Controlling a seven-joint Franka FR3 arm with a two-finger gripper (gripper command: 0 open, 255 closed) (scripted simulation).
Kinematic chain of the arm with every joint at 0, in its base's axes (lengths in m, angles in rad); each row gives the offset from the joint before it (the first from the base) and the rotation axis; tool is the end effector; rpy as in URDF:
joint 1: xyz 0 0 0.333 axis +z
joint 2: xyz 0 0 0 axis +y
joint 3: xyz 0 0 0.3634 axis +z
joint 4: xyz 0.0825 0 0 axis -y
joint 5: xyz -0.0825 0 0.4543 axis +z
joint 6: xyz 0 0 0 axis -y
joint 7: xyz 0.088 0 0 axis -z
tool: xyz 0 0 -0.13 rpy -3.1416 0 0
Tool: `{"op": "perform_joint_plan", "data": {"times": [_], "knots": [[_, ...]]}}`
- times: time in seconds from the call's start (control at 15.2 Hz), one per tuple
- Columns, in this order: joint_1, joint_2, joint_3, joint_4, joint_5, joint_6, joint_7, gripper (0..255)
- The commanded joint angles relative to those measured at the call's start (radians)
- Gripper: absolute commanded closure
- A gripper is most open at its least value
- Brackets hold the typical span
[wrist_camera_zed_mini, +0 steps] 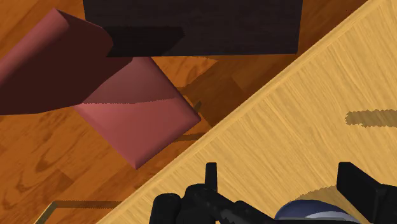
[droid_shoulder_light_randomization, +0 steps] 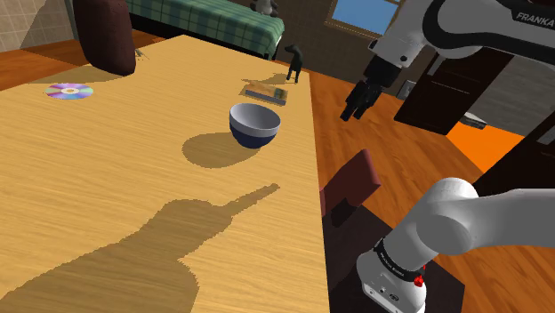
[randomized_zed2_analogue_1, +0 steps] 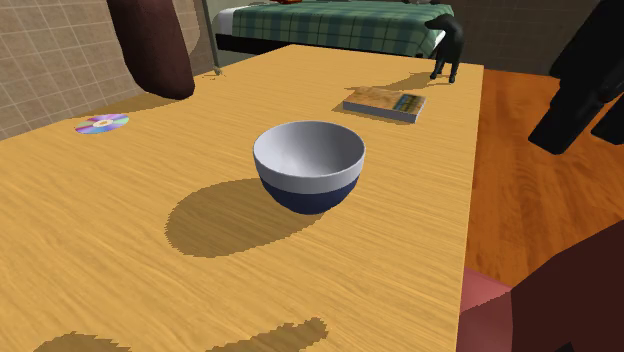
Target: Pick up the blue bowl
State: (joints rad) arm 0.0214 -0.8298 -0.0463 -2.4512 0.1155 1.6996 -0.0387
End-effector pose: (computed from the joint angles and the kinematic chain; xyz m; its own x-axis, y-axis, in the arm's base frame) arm 0.3436 0.0018 0.5768 0.9966 0.0110 0.0819 0.0229 -0.9890 -0.1459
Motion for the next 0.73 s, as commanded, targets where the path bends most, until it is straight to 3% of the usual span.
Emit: {"op": "perform_joint_plan", "data": {"times": [0.0, 0.66], "knots": [[0.0, 0.0, 0.0, 0.0, 0.0, 0.0, 0.0, 0], [0.037, 0.449, 0.051, 0.245, 0.016, 0.138, 0.024, 0]]}}
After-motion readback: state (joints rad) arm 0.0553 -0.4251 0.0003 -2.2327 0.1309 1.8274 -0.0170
